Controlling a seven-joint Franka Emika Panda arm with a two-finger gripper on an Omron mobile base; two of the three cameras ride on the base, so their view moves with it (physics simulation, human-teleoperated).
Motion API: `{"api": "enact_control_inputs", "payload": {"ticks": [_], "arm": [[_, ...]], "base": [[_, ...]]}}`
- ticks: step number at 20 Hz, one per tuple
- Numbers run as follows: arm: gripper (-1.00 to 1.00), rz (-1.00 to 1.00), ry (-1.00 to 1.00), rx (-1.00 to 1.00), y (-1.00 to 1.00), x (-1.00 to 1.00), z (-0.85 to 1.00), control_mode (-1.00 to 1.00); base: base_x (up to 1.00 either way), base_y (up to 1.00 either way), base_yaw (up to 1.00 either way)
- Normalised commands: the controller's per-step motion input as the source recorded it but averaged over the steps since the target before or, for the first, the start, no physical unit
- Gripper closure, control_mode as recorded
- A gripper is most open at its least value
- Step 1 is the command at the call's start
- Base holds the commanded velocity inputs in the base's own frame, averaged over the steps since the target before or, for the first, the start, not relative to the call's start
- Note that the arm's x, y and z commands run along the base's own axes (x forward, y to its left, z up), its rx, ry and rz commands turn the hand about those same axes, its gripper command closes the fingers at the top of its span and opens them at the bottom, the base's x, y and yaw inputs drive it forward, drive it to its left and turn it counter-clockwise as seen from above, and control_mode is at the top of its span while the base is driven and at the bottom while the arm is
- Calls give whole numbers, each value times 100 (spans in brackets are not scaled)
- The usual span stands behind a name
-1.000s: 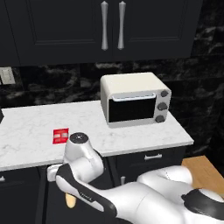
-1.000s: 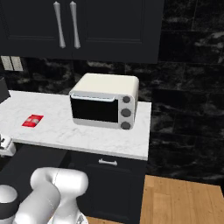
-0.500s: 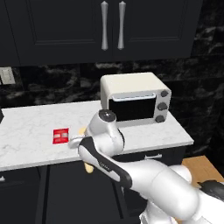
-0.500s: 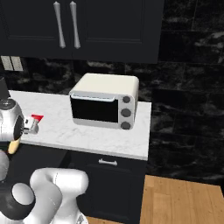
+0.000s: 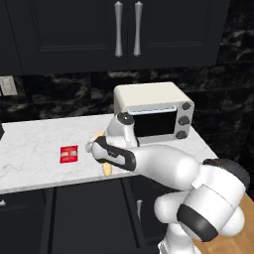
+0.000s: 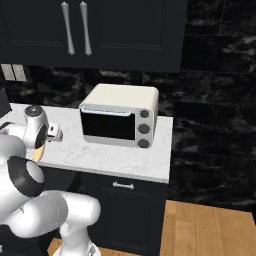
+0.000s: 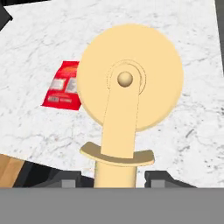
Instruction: Pick the pizza cutter from the drawer and place it on the counter.
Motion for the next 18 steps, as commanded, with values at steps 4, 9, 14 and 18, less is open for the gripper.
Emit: {"api": "enact_control_inputs", "payload": {"ticks": [4,9,14,18], "arm": [[100,-9,0,-14,5,71,-16,-100],[100,-24,2,-15,18,43,-16,-100],[100,-13,6,-5,5,29,-15,-100],[100,0,6,0,0,20,-2,-100]], "base": [[0,0,0],[0,0,0],[0,0,0],[0,0,0]]}}
